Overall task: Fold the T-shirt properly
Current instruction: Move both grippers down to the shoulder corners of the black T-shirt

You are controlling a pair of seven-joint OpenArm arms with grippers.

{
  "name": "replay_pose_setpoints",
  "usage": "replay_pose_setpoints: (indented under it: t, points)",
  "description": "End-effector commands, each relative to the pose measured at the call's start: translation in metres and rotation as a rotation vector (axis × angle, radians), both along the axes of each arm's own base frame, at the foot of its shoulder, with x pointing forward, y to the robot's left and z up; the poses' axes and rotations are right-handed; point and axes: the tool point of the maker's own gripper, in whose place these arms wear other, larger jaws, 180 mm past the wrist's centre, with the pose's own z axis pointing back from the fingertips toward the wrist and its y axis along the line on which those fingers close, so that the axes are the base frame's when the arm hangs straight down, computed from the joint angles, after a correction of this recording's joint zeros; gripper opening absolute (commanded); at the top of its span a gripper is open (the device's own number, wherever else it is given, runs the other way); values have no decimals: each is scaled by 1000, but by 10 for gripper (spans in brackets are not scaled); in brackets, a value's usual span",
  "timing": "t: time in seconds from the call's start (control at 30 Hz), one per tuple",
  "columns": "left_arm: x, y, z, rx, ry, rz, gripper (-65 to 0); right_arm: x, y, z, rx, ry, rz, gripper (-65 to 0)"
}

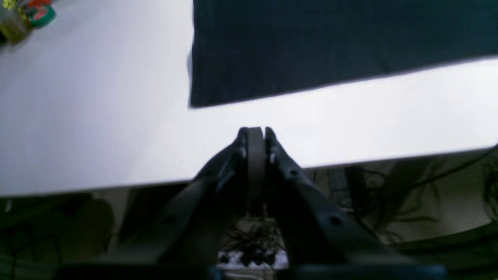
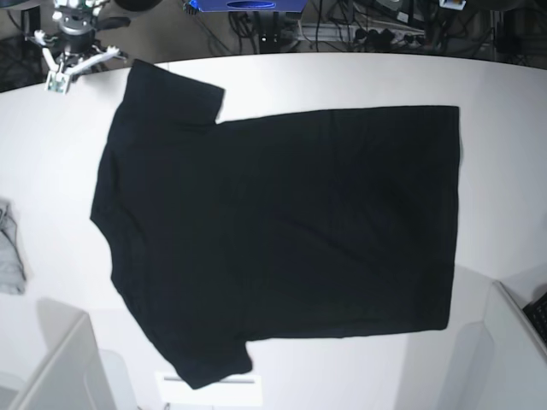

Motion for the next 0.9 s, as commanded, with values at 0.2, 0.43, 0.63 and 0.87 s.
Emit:
replay_pose_setpoints:
  t: [0.2, 0.43, 0.63, 0.87]
  points:
    - [18, -3, 11, -2, -2, 0, -650, 43, 20, 13, 39, -108, 51, -650]
    - [27, -1, 15, 3, -34, 2, -650, 67, 58, 3, 160, -64, 174, -630]
    - [34, 0, 16, 8, -45, -11, -650, 78, 69, 7, 352, -133, 139, -386]
    - [41, 30, 22, -87, -89, 132, -382, 77, 52, 5, 438, -119, 43, -378]
